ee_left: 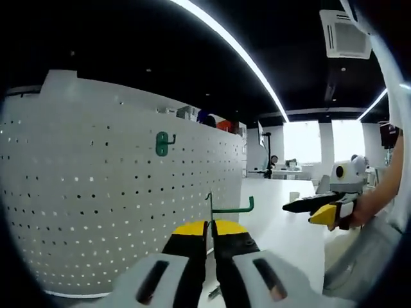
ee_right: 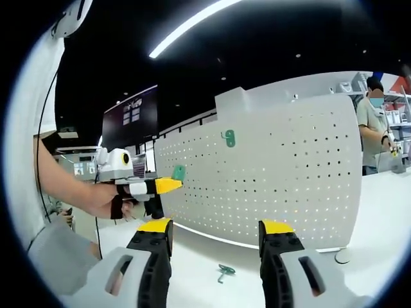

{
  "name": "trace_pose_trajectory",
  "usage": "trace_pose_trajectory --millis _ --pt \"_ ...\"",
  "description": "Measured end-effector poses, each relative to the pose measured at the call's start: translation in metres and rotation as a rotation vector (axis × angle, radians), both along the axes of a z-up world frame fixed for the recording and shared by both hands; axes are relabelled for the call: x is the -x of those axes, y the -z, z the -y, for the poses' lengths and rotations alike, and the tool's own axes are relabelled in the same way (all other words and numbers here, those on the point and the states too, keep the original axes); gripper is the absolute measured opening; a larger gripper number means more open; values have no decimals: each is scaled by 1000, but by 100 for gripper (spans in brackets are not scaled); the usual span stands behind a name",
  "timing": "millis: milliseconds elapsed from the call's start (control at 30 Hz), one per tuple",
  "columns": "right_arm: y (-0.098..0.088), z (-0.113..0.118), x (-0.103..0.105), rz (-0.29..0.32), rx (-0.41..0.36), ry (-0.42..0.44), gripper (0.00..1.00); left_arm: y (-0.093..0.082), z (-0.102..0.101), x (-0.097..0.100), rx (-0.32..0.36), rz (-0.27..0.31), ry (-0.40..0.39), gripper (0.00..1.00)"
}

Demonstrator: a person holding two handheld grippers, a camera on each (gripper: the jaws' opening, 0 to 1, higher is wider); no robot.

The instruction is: Insert the hook assembly into the mounting plate slot until the hook locks in place.

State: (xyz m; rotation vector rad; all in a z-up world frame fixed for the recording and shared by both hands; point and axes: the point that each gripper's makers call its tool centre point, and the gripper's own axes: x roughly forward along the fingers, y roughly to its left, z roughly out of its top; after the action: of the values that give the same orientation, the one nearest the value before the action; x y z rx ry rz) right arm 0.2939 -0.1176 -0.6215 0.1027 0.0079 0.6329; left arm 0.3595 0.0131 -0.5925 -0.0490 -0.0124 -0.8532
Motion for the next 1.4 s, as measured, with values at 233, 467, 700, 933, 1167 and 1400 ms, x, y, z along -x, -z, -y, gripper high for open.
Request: trace_pose_trajectory --millis 233,467,700,933,1167,1400 --pt "-1 -1 1 2 0 -2 52 2 1 0 -10 0 0 3" --pt "-4 2 0 1 -24 0 52 3 4 1 -14 -3 3 3" --pt "-11 -1 3 -50 -156 -36 48 5 4 2 -16 -6 3 3" --pt "-15 -11 3 -38 -146 -54 48 5 5 2 -20 -5 4 3" --pt "-24 -30 0 -8 -141 -93 42 5 8 5 -19 -8 4 3" --pt "-29 -45 -7 -5 -145 -123 38 5 12 9 -13 -13 11 3"
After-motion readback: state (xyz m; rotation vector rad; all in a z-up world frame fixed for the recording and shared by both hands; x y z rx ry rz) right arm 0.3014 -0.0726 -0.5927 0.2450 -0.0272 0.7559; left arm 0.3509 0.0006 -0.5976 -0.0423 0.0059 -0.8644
